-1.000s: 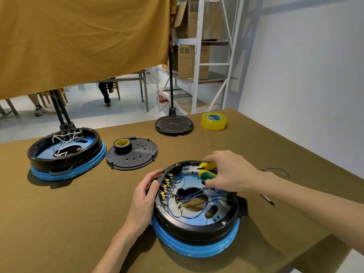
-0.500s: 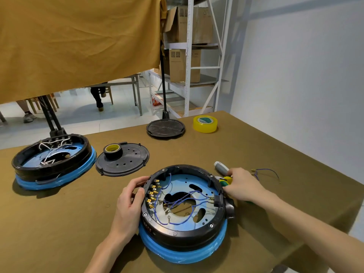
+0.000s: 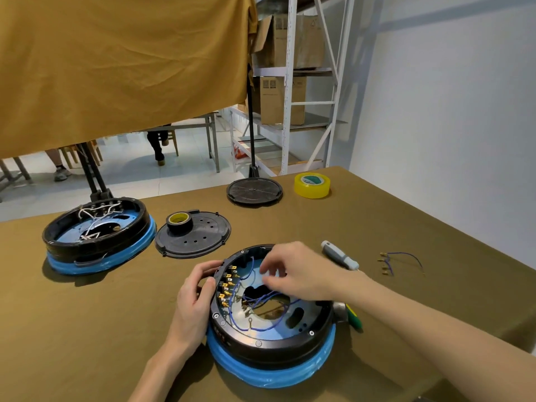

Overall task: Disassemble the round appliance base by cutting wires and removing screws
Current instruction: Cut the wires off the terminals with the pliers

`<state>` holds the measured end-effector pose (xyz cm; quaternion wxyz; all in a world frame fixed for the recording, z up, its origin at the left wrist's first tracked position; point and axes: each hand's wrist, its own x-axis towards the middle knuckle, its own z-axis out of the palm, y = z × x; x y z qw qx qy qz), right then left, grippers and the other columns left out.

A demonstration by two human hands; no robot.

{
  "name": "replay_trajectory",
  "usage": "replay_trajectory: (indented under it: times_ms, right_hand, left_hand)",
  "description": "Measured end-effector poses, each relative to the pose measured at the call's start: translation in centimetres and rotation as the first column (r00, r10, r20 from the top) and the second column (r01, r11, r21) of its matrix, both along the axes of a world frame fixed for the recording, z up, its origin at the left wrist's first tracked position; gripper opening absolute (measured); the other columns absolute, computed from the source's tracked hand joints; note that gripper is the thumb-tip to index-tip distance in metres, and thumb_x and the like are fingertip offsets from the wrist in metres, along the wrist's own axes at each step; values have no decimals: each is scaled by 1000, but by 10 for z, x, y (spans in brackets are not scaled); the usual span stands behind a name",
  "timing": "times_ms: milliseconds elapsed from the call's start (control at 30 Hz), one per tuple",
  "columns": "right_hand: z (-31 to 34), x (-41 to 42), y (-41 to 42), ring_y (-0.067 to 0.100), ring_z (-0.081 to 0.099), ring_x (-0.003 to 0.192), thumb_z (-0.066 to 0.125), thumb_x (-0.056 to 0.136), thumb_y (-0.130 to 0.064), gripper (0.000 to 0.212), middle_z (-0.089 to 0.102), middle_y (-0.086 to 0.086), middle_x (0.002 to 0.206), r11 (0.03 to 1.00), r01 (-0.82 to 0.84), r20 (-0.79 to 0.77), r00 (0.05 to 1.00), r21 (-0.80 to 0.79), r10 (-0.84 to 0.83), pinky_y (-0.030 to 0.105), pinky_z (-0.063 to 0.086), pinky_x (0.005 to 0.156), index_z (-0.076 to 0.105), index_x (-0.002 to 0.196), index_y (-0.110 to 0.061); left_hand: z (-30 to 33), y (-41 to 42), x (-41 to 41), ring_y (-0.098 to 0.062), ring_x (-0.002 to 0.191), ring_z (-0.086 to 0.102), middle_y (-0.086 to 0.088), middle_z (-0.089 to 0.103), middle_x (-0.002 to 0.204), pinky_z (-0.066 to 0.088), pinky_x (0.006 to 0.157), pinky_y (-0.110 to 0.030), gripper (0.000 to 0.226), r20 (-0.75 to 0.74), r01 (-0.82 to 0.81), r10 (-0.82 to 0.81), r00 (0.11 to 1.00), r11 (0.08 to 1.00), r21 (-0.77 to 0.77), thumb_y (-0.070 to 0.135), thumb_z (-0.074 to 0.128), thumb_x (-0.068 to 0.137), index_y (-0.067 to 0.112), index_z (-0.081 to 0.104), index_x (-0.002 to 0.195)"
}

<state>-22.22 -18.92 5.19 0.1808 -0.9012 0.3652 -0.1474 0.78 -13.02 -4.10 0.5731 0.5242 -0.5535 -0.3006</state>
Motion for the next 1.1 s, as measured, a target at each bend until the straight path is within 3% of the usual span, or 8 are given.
replay_trajectory:
  times_ms: [100,300,433,567,800,900,1000,1100]
  right_hand:
    - [-8,27,0,14,56,101,66,95,-34,35,59,0,113,996,-91,-283,955,-4,86,33,52,88,68,124,-14]
    - [-6,34,4,27,61,92,69,84,-36,33,63,7,101,997,-77,-388,919,-3,70,48,56,81,67,106,-12]
    - [-11,37,7,23,55,68,69,85,-30,21,60,6,75,991,-103,-474,879,-83,52,37,46,58,69,92,-10]
    - [-20,43,7,29,55,69,67,89,-25,18,55,7,65,982,-101,-501,865,-161,7,32,29,52,68,86,-7]
    - [-24,33,0,24,42,86,40,108,-35,30,54,3,94,974,-63,-351,936,-218,-18,38,33,78,62,106,-15]
    - [-16,26,-2,22,40,85,32,110,-35,29,44,-4,88,970,26,-231,969,-243,-84,38,31,78,48,89,-23]
    - [-1,17,-9,21,46,80,37,110,-32,36,49,-1,81,993,115,-77,991,20,-113,41,37,76,42,75,-26]
    - [5,8,-7,7,56,63,47,107,-25,34,65,1,76,946,139,163,968,294,-193,25,47,64,58,74,-20]
  left_hand:
    - [-1,0,1,-6,113,66,18,71,115,55,91,-31,36,0,5,-5,1000,1000,1,35,47,95,25,63,126]
    - [-3,-2,3,-10,116,65,10,70,118,56,97,-41,36,-1,2,-2,1000,1000,12,34,47,96,25,63,127]
    - [-3,-4,4,-11,117,64,8,70,121,54,100,-46,36,-6,-2,2,1000,1000,28,36,47,96,26,63,127]
    - [-3,-4,3,-10,117,64,8,70,121,55,99,-45,36,-12,7,-7,1000,999,32,37,47,96,26,62,127]
    - [-3,-4,3,-13,119,63,4,69,123,54,101,-47,38,-7,7,-6,1000,999,34,36,46,96,23,62,128]
    - [-2,-4,2,-10,117,64,6,69,122,56,98,-43,38,-13,10,-9,1000,1000,29,38,46,95,25,62,127]
    - [-1,-4,2,-8,116,64,7,69,122,55,96,-37,38,-18,11,-11,1000,1000,24,38,46,95,25,62,127]
    - [-1,-4,1,-8,116,64,6,69,123,56,93,-30,39,-20,16,-15,1000,1000,25,39,46,94,26,62,127]
